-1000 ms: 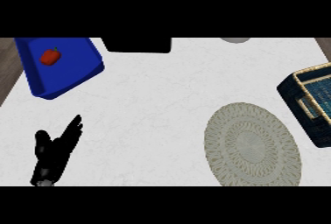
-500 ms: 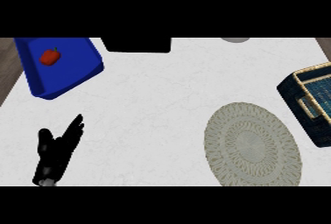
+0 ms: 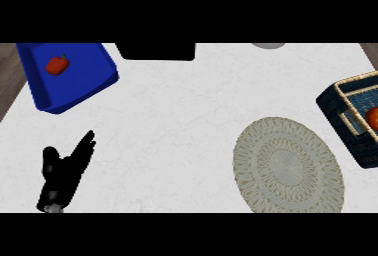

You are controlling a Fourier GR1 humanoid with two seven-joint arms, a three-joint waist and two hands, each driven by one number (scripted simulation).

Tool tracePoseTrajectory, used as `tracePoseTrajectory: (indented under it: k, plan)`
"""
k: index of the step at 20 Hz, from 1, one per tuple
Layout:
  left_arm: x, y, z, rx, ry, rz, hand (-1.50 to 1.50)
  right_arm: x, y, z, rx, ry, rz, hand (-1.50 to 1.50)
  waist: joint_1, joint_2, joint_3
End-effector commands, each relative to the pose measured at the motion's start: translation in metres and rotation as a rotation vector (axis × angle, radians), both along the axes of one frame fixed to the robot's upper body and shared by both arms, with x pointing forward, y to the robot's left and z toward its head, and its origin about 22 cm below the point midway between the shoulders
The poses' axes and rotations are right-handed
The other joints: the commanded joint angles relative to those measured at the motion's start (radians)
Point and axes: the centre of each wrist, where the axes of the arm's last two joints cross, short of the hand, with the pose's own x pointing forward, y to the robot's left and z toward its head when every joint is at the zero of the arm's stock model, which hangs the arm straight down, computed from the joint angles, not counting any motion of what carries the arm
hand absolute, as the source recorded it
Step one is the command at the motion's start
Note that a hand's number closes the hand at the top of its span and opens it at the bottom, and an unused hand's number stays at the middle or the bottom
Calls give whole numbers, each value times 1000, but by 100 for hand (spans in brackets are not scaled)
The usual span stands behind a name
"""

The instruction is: Pick the tomato from the placemat and place it in the basket

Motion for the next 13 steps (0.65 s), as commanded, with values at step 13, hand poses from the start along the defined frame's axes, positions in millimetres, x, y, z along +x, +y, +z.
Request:
tracePoseTrajectory:
  k: [13]
  plan:
    - [-12,-5,-22,-12,95,27,0,-74,-69,31,224,-76,-190,-150,-5,17,-6]
